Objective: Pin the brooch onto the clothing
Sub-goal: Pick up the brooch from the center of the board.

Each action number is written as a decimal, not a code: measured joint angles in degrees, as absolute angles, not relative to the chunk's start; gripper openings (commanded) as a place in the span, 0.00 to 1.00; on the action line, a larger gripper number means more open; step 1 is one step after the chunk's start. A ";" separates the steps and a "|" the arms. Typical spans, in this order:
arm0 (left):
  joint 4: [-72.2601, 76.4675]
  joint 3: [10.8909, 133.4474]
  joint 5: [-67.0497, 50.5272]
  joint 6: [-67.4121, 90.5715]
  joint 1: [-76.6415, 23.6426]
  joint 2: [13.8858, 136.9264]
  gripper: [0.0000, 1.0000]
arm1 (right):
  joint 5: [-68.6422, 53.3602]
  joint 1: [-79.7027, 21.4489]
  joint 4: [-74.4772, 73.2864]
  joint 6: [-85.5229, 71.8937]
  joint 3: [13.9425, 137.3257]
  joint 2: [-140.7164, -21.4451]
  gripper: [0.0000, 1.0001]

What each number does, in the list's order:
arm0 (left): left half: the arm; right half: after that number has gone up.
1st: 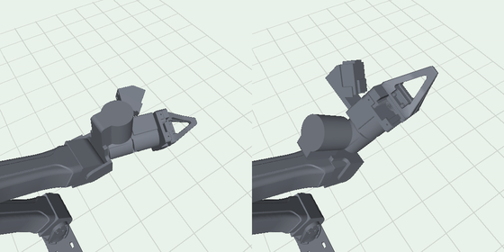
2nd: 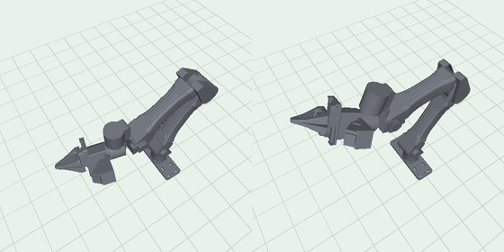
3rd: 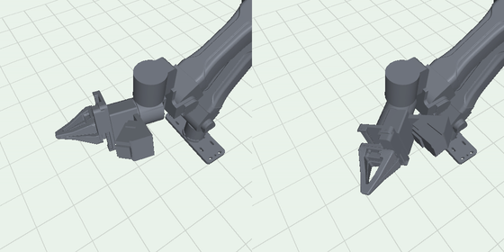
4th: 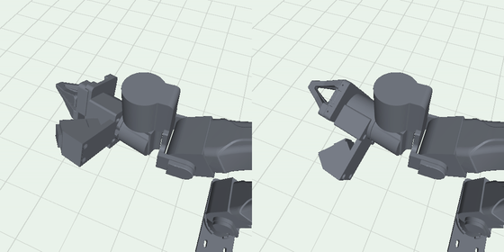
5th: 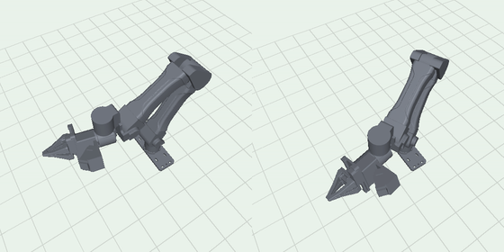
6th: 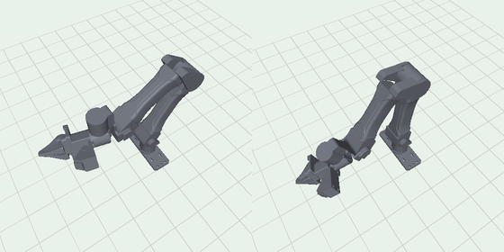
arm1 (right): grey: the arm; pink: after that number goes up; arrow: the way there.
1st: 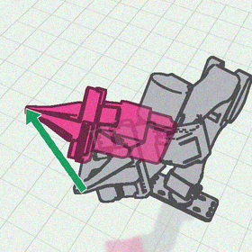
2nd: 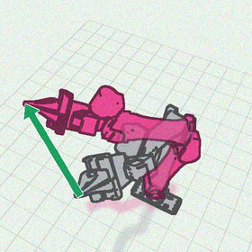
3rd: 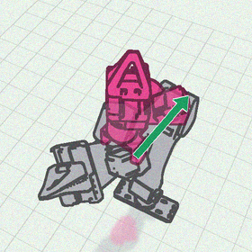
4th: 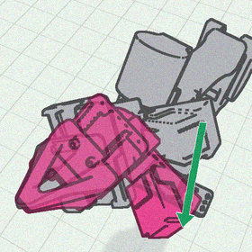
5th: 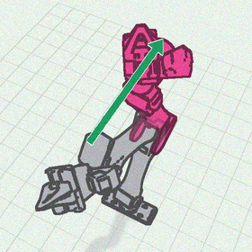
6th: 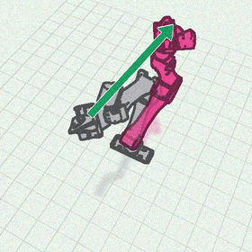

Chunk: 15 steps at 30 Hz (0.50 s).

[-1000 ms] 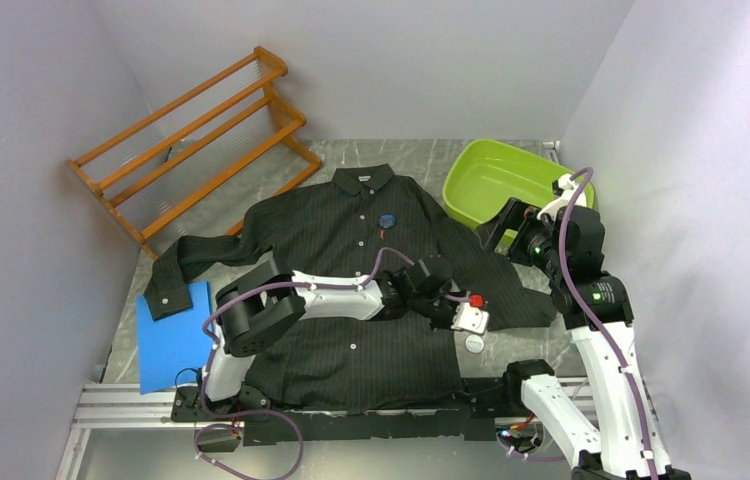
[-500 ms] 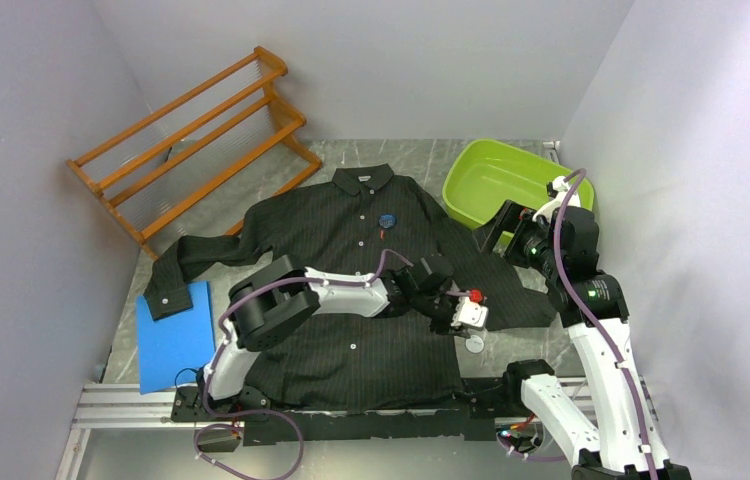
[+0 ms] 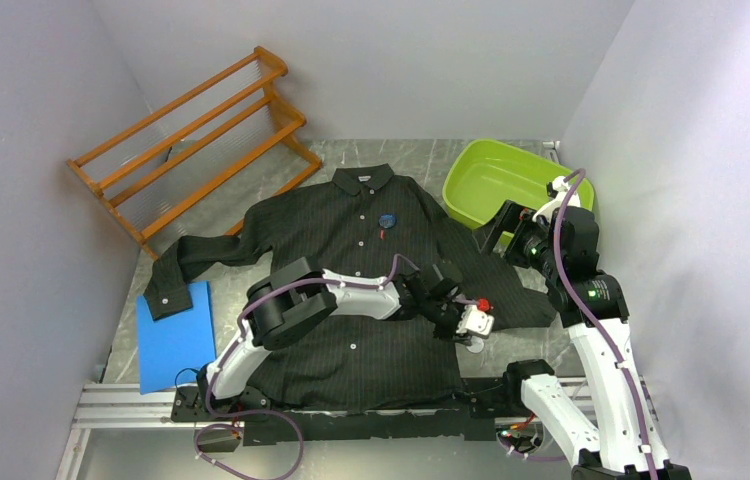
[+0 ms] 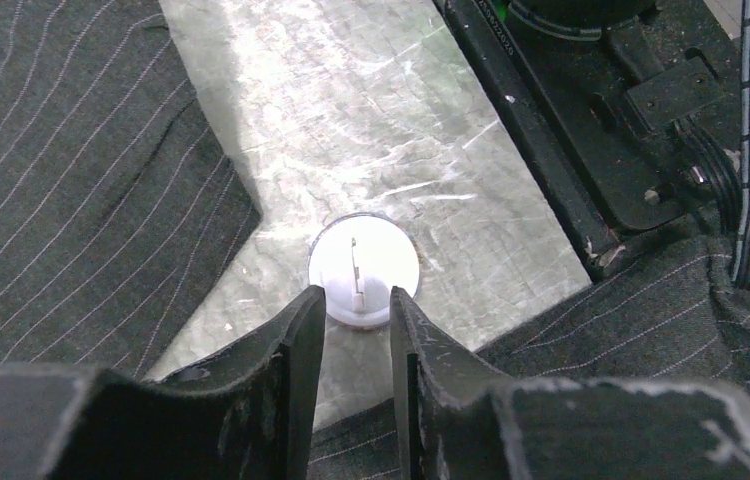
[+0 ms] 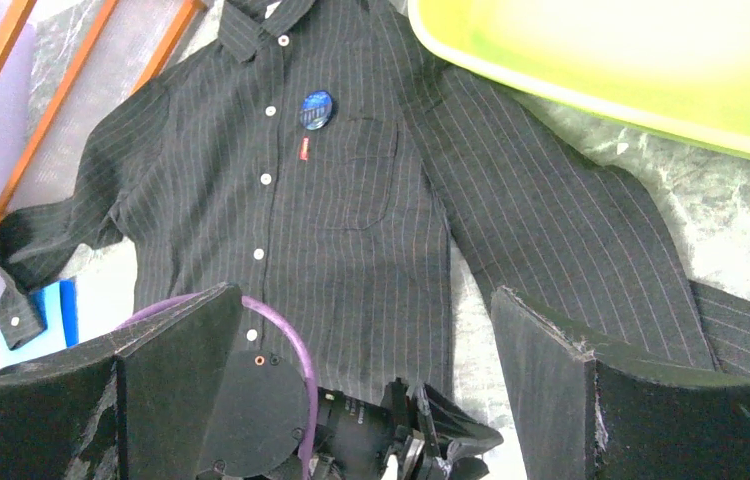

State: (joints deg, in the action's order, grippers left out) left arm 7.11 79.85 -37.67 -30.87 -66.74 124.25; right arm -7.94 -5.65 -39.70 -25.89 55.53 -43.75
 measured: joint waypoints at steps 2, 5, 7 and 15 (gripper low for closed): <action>7.09 79.85 -37.67 -30.94 -67.02 124.42 0.30 | -7.94 -5.65 -39.72 -25.89 55.53 -43.75 1.00; 7.03 79.88 -37.63 -31.07 -67.44 124.66 0.29 | -7.94 -5.65 -39.72 -25.89 55.53 -43.75 1.00; 7.03 80.03 -37.50 -31.09 -67.68 124.92 0.29 | -7.92 -5.65 -39.72 -25.87 55.53 -43.75 1.00; 6.00 81.73 -36.32 -32.56 -68.18 126.04 0.03 | -7.68 -5.65 -39.77 -25.67 55.53 -43.40 1.00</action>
State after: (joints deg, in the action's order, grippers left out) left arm 6.00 81.73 -36.32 -32.56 -68.18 126.04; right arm -7.68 -5.65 -39.77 -25.67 55.53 -43.40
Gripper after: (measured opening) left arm 0.118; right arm 0.994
